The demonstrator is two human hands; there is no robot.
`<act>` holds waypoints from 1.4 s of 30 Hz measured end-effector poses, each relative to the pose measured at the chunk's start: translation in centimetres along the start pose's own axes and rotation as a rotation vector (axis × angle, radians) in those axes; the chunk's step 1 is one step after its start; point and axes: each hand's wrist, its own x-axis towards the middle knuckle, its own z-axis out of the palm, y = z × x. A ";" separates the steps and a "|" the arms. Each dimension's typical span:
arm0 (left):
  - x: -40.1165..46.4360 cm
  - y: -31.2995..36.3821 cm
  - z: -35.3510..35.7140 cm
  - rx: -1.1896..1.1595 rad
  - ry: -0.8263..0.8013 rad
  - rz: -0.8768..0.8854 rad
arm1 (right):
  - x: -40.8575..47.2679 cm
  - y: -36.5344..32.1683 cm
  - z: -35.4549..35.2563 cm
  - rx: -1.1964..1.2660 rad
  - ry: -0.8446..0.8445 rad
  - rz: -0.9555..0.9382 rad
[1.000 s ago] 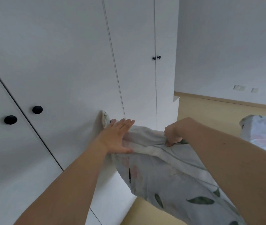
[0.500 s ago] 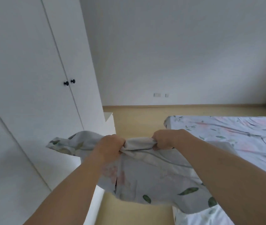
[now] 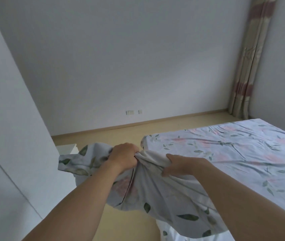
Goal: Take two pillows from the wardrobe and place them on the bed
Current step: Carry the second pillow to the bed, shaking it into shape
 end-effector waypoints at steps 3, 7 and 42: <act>4.4 -1.9 1.0 0.024 -0.005 0.027 | 4.1 0.6 0.4 0.030 0.056 0.005; 10.3 -5.6 2.0 0.008 0.016 0.060 | 11.0 0.6 -0.3 -0.063 0.247 0.052; 81.3 -51.9 5.5 0.206 -0.050 0.335 | 82.8 -12.4 -37.8 -0.261 0.439 0.171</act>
